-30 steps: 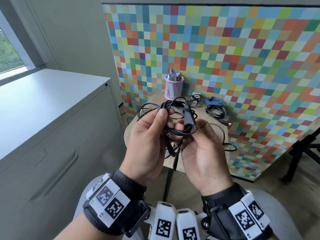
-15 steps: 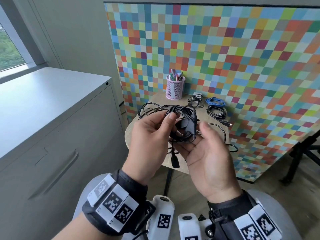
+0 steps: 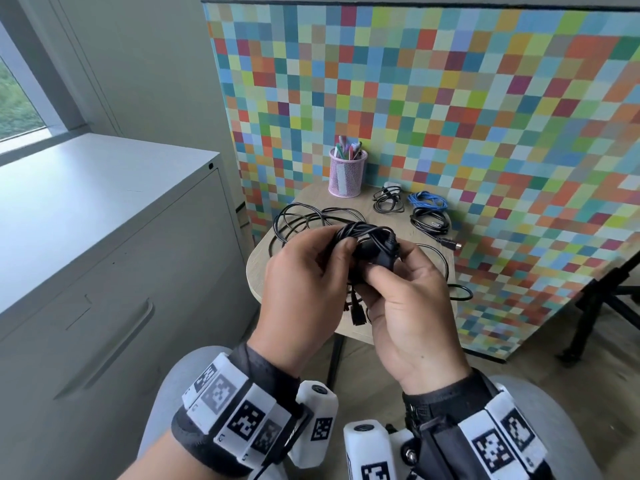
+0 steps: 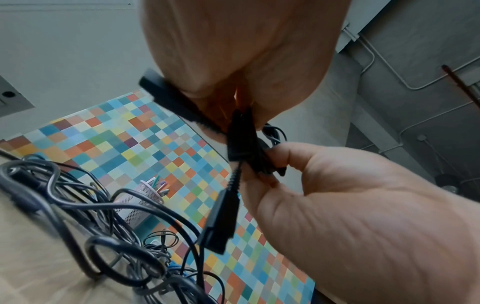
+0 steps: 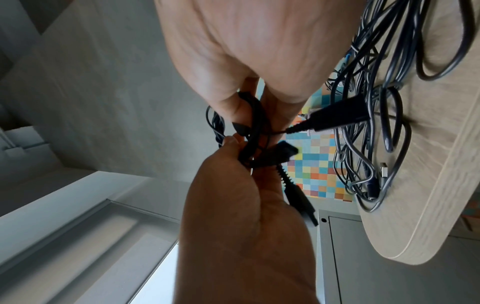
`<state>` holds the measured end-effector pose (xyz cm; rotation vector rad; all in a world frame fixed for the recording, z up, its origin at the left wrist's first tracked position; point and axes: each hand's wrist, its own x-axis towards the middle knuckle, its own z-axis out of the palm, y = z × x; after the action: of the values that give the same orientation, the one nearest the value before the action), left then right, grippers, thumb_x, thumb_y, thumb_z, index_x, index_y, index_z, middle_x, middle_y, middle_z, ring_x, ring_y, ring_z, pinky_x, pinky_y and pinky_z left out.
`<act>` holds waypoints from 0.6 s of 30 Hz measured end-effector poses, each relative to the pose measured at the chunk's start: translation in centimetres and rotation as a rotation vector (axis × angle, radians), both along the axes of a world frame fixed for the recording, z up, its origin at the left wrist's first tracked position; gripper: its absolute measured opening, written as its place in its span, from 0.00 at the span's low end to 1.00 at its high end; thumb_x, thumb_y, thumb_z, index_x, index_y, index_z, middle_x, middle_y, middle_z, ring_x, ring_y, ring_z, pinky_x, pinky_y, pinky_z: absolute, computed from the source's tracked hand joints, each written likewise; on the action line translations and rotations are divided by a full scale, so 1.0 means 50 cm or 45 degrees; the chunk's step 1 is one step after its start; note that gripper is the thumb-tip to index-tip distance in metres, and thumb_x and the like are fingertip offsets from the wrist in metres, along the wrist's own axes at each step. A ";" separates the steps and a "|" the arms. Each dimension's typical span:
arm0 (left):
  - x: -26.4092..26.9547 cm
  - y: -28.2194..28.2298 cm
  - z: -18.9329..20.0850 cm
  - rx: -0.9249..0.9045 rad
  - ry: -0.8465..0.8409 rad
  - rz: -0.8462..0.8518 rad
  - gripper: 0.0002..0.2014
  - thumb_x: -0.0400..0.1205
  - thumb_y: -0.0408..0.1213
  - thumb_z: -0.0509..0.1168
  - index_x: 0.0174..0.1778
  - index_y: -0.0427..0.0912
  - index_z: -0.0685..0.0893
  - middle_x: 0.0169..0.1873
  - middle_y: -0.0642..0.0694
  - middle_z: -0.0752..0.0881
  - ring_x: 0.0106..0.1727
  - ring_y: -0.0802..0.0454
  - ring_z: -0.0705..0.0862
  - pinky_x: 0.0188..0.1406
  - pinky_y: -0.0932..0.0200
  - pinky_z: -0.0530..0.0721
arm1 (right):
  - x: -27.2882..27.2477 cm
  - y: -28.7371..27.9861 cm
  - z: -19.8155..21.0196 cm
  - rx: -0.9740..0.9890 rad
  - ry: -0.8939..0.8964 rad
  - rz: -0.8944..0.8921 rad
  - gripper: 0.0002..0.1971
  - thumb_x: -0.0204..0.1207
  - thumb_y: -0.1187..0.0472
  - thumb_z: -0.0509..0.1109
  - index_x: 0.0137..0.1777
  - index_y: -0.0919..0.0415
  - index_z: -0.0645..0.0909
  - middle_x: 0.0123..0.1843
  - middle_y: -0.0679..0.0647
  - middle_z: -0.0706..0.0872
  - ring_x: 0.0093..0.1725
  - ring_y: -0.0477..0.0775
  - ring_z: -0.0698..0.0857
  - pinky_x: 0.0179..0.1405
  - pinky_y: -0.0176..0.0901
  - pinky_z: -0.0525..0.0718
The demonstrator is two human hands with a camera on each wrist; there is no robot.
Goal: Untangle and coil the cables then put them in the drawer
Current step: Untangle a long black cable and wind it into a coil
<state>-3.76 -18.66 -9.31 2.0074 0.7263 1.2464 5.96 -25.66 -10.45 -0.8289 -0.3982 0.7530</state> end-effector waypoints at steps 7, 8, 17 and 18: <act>-0.005 0.007 -0.001 -0.021 0.032 -0.039 0.12 0.88 0.38 0.69 0.38 0.54 0.85 0.26 0.61 0.81 0.30 0.59 0.77 0.30 0.60 0.75 | 0.013 0.000 -0.001 -0.144 -0.115 0.015 0.17 0.77 0.85 0.67 0.54 0.65 0.87 0.42 0.55 0.91 0.39 0.46 0.89 0.36 0.31 0.85; -0.006 0.007 0.000 -0.030 0.039 -0.055 0.12 0.88 0.37 0.69 0.37 0.54 0.86 0.26 0.61 0.82 0.30 0.60 0.77 0.30 0.61 0.74 | 0.014 0.000 -0.001 -0.149 -0.119 0.022 0.17 0.76 0.85 0.68 0.54 0.64 0.87 0.43 0.56 0.92 0.40 0.47 0.89 0.37 0.33 0.85; -0.013 0.017 -0.005 -0.279 0.007 -0.263 0.07 0.87 0.36 0.70 0.47 0.42 0.93 0.37 0.41 0.92 0.40 0.37 0.90 0.42 0.35 0.88 | 0.023 -0.009 0.000 -0.159 -0.144 0.121 0.14 0.77 0.83 0.69 0.53 0.64 0.82 0.50 0.67 0.91 0.48 0.63 0.92 0.47 0.49 0.91; -0.013 0.017 -0.006 -0.284 0.014 -0.275 0.08 0.88 0.36 0.70 0.46 0.41 0.93 0.37 0.38 0.92 0.38 0.39 0.89 0.42 0.35 0.88 | 0.025 -0.009 0.001 -0.158 -0.145 0.138 0.14 0.76 0.83 0.70 0.53 0.64 0.81 0.51 0.69 0.91 0.50 0.65 0.92 0.50 0.52 0.91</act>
<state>-4.43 -17.79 -9.60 1.8555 0.6066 0.9848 7.21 -26.10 -10.39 -0.9760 -0.5053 0.8395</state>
